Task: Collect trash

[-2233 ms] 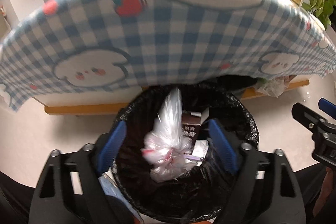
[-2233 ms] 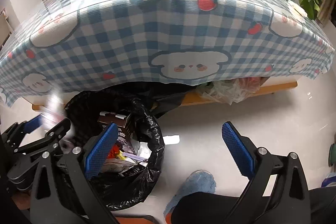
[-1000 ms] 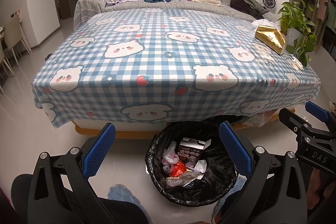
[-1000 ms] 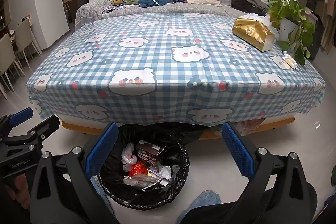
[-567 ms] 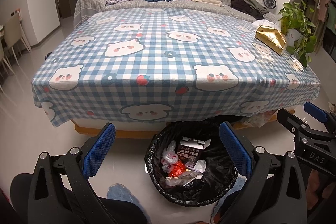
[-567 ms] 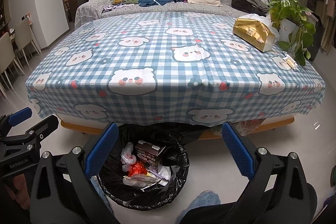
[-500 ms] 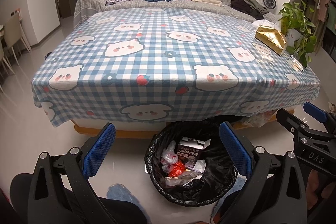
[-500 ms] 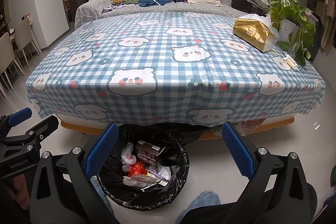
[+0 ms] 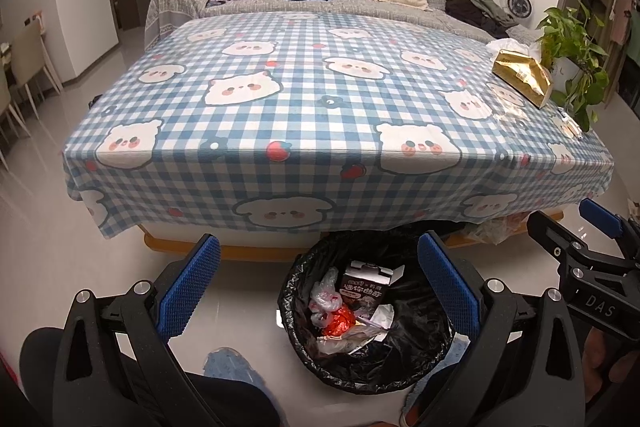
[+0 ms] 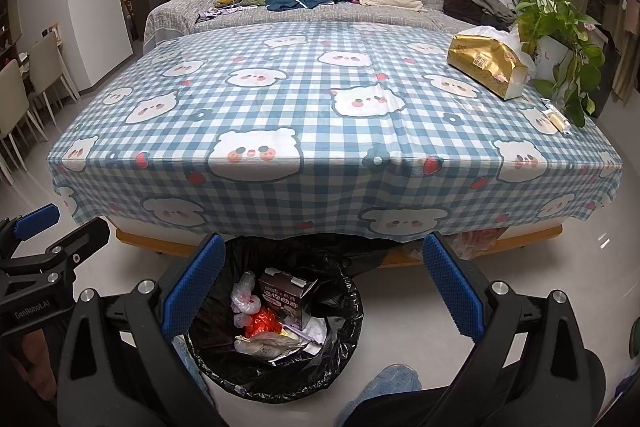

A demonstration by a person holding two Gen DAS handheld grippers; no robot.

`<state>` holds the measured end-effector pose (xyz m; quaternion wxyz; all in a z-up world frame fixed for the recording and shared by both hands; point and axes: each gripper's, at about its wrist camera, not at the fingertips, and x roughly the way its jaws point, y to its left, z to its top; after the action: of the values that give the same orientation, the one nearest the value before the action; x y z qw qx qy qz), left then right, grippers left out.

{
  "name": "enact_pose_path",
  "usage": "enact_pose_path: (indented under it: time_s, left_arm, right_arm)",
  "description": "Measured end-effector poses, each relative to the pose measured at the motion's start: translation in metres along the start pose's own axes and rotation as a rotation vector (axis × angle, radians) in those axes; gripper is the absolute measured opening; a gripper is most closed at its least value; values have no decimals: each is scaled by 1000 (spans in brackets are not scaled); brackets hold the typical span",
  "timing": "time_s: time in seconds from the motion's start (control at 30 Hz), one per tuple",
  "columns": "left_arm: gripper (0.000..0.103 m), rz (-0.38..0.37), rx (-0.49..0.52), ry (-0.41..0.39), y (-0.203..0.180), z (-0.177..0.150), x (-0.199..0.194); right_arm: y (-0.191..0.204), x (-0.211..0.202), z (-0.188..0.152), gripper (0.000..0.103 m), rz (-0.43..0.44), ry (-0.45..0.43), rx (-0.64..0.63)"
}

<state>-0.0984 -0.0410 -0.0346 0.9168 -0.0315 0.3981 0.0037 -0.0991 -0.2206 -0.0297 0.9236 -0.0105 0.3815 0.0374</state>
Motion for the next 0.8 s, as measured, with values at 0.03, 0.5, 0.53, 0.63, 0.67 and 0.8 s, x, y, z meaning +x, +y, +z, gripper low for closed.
enact_pose_path:
  time_s: [0.03,0.5,0.53,0.63,0.67,0.8]
  left_arm:
    - [97,1,-2,-2,0,1,0]
    - [97,-2,5,-7,-3,2,1]
    - [97,0,5,-8,-3,2,2]
    - [97,2,9,-7,-3,2,2]
    - [97,0,12,-5,-4,2,2]
    - [97,-17,10,-7,-4,2,2]
  right_arm:
    - [0,0,0,95,0,0,0]
    - [0,1,0,95,0,0,0]
    - [0,1,1,95,0,-1,0]
    - [1,1,1,95,0,0,0]
    - [1,1,1,95,0,0,0]
    - [1,1,1,95,0,0,0]
